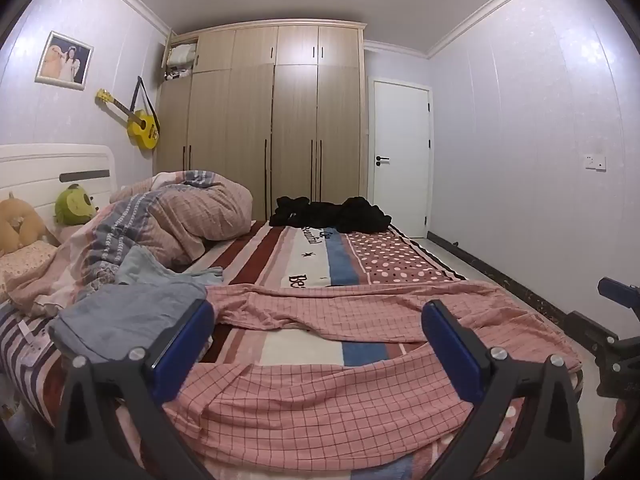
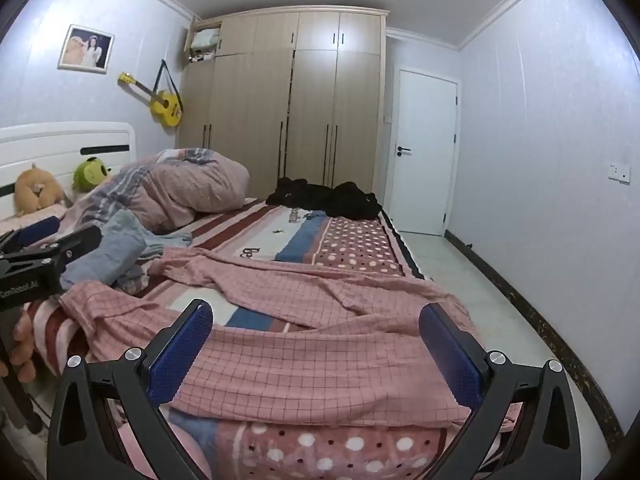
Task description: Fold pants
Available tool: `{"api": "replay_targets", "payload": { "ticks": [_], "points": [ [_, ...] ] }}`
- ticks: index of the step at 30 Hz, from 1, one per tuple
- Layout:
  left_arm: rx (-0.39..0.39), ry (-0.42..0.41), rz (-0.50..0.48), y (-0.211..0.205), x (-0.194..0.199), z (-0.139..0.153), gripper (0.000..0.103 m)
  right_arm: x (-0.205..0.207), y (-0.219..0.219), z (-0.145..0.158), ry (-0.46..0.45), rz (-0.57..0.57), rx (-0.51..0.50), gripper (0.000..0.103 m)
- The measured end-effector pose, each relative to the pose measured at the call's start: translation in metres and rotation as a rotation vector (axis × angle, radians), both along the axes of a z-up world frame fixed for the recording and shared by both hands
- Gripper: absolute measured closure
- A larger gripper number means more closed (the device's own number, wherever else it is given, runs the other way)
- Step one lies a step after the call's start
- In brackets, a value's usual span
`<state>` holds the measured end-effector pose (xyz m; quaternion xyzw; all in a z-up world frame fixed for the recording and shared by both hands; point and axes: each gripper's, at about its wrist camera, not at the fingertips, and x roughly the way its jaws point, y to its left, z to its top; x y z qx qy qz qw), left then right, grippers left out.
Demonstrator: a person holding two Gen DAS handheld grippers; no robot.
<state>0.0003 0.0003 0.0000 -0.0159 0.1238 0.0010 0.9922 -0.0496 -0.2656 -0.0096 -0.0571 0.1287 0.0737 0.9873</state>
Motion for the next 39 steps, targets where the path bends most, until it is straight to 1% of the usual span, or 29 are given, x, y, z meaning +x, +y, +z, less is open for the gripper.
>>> {"api": "replay_targets", "payload": {
  "ticks": [1, 2, 5, 6, 10, 18, 25, 39],
  "points": [
    [0.002, -0.001, 0.001, 0.000, 0.000, 0.000, 0.001, -0.002, 0.001, 0.001, -0.005, -0.001, -0.003, 0.001],
    [0.002, -0.002, 0.002, 0.000, 0.000, 0.000, 0.001, -0.005, -0.002, 0.001, -0.016, -0.007, 0.015, 0.001],
    [0.009, -0.005, 0.003, 0.001, 0.000, 0.000, 0.001, 0.002, -0.007, -0.003, 0.030, -0.010, 0.036, 0.001],
    [0.009, -0.006, 0.004, 0.001, 0.001, 0.000, 0.001, 0.008, -0.014, -0.004, 0.040, -0.008, 0.064, 0.001],
    [0.015, -0.004, 0.006, 0.003, 0.006, -0.002, 0.001, 0.007, -0.009, -0.002, 0.041, -0.015, 0.040, 0.001],
    [0.024, -0.013, 0.013, 0.003, 0.002, 0.000, 0.001, 0.012, -0.009, -0.005, 0.043, -0.033, 0.059, 0.001],
    [0.030, -0.008, 0.015, 0.002, 0.008, -0.002, 0.001, 0.016, -0.010, -0.005, 0.052, -0.029, 0.077, 0.001],
    [0.022, 0.000, 0.010, 0.007, 0.013, -0.002, 0.001, 0.030, -0.002, -0.004, 0.047, -0.045, 0.068, 0.001]
  ]
}}
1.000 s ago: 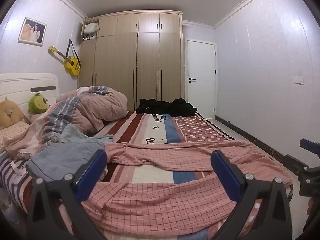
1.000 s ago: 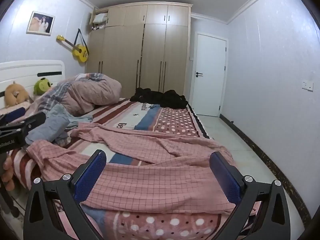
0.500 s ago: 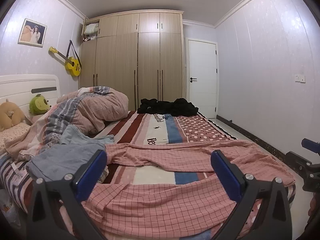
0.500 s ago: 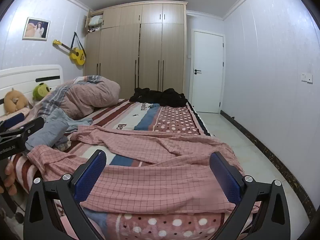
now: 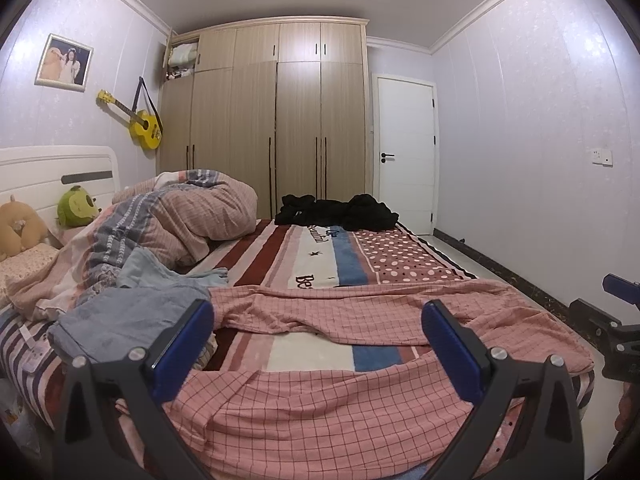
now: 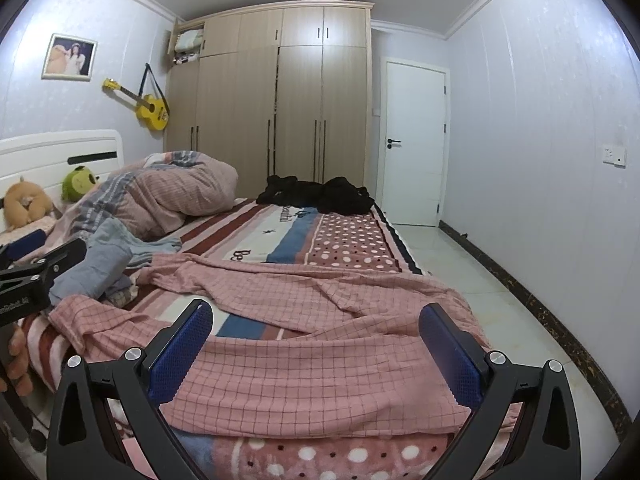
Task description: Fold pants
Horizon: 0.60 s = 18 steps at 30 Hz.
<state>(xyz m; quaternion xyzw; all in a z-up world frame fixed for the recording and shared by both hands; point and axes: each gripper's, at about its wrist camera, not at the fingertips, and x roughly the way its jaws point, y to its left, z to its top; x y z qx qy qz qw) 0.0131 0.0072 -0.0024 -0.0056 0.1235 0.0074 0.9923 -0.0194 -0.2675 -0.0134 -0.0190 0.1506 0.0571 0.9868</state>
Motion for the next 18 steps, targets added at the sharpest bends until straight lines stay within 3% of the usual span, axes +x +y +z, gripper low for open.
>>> {"api": "replay_targets", "payload": {
  "ticks": [18],
  "points": [
    [0.015, 0.013, 0.013, 0.0042, 0.0081, -0.0055, 0.001, 0.0084, -0.0020, -0.0053, 0.030, 0.007, 0.031, 0.001]
  ]
}}
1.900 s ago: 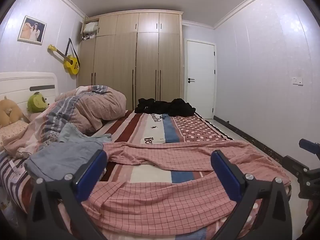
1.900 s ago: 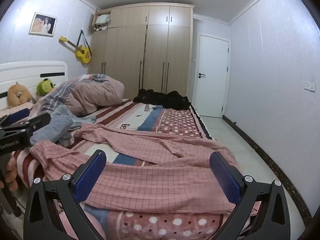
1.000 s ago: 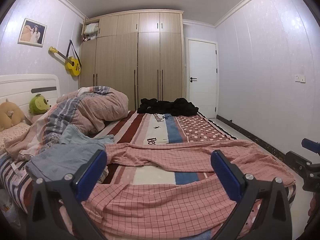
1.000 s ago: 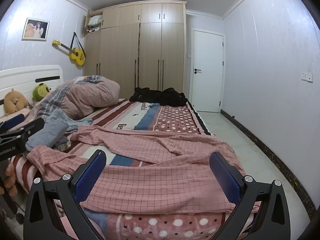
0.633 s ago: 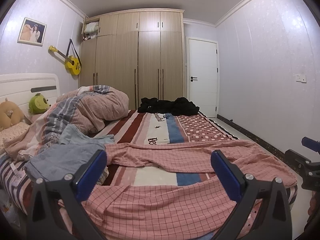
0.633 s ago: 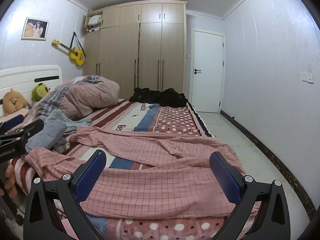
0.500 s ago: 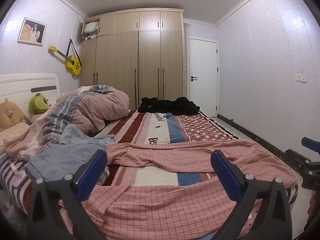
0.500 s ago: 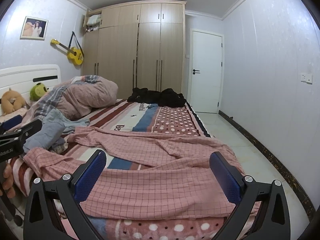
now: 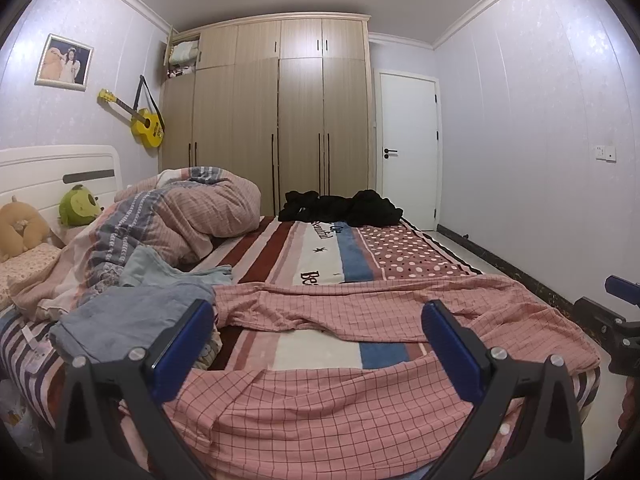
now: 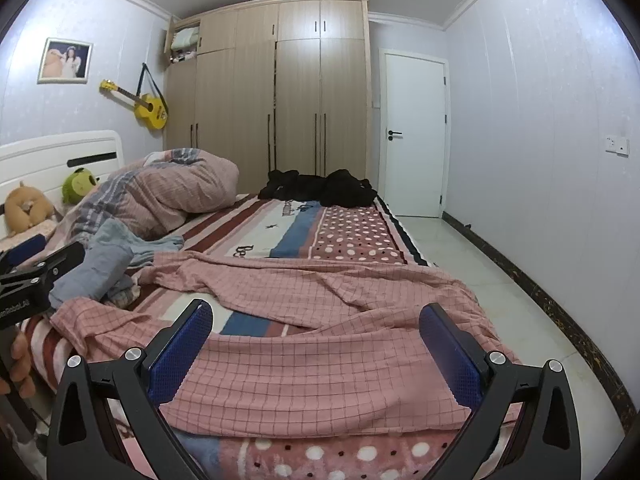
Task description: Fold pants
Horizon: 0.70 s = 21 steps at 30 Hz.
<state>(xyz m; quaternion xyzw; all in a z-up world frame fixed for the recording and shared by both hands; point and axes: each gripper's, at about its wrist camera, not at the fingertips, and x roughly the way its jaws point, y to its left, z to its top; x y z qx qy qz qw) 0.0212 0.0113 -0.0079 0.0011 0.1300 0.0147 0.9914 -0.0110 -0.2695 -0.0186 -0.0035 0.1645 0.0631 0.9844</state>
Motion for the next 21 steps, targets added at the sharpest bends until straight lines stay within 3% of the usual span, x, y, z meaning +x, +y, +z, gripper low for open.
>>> {"api": "replay_targets", "payload": {
  "ticks": [15, 21],
  "points": [
    [-0.002, 0.000, 0.000, 0.0005, 0.0003, -0.0004, 0.001, 0.0006, -0.0086, -0.0021, 0.003, 0.000, 0.037, 0.001],
    [-0.003, 0.002, 0.002, 0.0006, -0.0001, -0.0007, 0.001, -0.0034, -0.0036, -0.0012, 0.003, -0.003, 0.000, 0.001]
  ]
}}
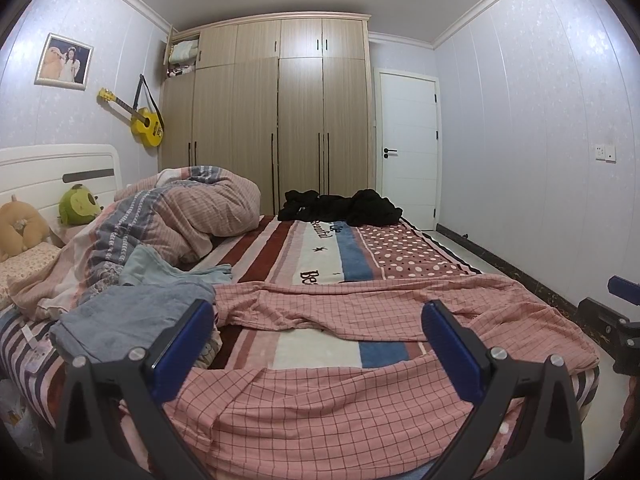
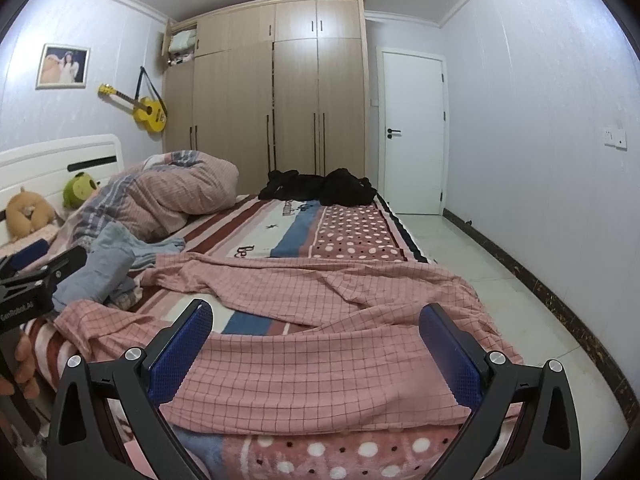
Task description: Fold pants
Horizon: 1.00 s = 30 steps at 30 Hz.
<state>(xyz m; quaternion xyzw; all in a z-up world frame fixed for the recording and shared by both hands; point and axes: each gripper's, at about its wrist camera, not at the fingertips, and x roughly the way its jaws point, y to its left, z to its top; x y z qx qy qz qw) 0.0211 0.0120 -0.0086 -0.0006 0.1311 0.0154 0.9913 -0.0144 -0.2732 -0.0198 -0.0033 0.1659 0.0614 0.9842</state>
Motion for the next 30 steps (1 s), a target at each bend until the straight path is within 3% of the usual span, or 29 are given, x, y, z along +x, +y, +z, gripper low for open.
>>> {"api": "replay_targets", "payload": {
  "ticks": [10, 15, 19, 24, 30],
  "points": [
    [-0.015, 0.029, -0.010, 0.006, 0.002, -0.005, 0.001, 0.000, -0.001, -0.003, 0.026, 0.023, -0.006, 0.001],
    [-0.058, 0.079, -0.027, 0.036, -0.001, -0.022, 0.001, 0.004, -0.009, -0.013, 0.038, 0.019, 0.009, 0.001],
    [-0.120, 0.156, 0.009, 0.081, -0.005, -0.058, 0.001, 0.018, -0.019, -0.041, 0.123, 0.026, 0.029, 0.001],
    [-0.258, 0.291, 0.048, 0.133, -0.004, -0.115, 0.001, 0.035, -0.030, -0.089, 0.243, 0.015, 0.053, 0.001],
    [-0.361, 0.406, 0.037, 0.147, 0.012, -0.173, 0.001, 0.045, -0.043, -0.132, 0.351, 0.000, 0.110, 0.001]
  ]
}}
